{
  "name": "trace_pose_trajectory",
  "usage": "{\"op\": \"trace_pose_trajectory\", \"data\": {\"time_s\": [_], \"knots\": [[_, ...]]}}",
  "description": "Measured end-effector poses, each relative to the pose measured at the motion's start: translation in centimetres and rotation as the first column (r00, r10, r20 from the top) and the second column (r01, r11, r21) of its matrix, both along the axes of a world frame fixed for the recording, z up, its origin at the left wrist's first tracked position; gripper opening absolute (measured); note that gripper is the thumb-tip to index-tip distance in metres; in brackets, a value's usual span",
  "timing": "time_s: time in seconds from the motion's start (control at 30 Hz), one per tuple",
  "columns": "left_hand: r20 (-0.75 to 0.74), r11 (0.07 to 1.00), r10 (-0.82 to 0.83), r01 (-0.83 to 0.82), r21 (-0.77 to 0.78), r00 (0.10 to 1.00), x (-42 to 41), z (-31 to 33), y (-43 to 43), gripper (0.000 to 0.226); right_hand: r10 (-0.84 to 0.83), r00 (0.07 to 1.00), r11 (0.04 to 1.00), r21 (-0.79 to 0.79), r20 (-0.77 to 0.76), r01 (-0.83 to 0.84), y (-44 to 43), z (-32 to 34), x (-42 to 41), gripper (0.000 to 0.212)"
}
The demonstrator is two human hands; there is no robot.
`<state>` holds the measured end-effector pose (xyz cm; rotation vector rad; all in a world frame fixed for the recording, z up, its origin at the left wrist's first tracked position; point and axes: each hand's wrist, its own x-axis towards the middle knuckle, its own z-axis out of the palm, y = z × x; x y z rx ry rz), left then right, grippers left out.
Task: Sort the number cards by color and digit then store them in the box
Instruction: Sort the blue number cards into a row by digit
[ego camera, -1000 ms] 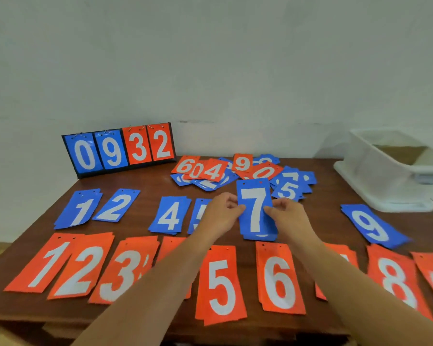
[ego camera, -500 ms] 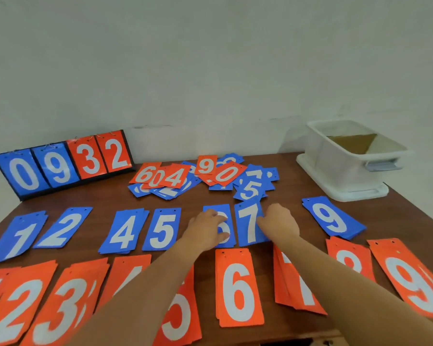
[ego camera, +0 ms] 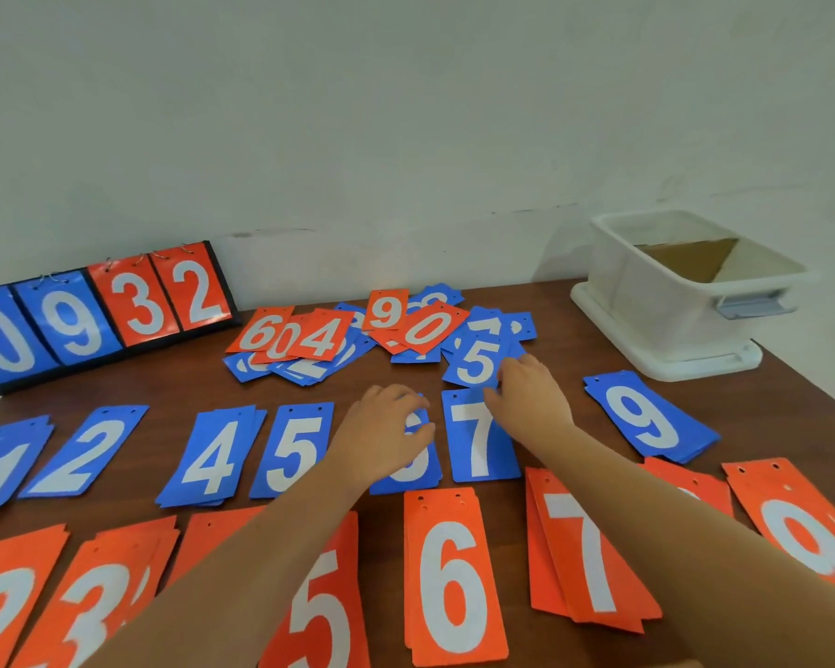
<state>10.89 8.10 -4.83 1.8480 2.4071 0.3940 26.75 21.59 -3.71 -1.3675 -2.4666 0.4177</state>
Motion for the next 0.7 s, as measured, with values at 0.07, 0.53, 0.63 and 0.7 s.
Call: {"op": "trace_pose_trajectory", "data": {"time_s": [0.07,0.53,0.63,0.7], "knots": [[-0.011,0.998,-0.059,0.059,-0.02,0.998,0.5,0.1,1.2,0.044,0.059,0.998,0.998,0.009,-0.014,-0.059,1.1,-0.1,-0.9,0.034],[-0.016,0.975,-0.172,0.167,-0.145,0.985,0.4,-1.5,4.1,0.055,0.103,0.992,0.988,0.112,0.073,-0.11,6.1,-1.7,-4.5,0.026],[0.096,0.995,-0.1,0.101,-0.006,0.99,0.6,-0.7,4.2,0.044,0.058,0.994,0.976,0.213,-0.09,-0.037,5.5,-1.1,-3.8,0.03],[0.402,0.986,0.075,-0.13,0.109,0.913,1.0,0.9,4.4,0.038,0.141,0.954,0.946,0.319,-0.266,-0.051,4.4,-0.5,-3.1,0.028]]}}
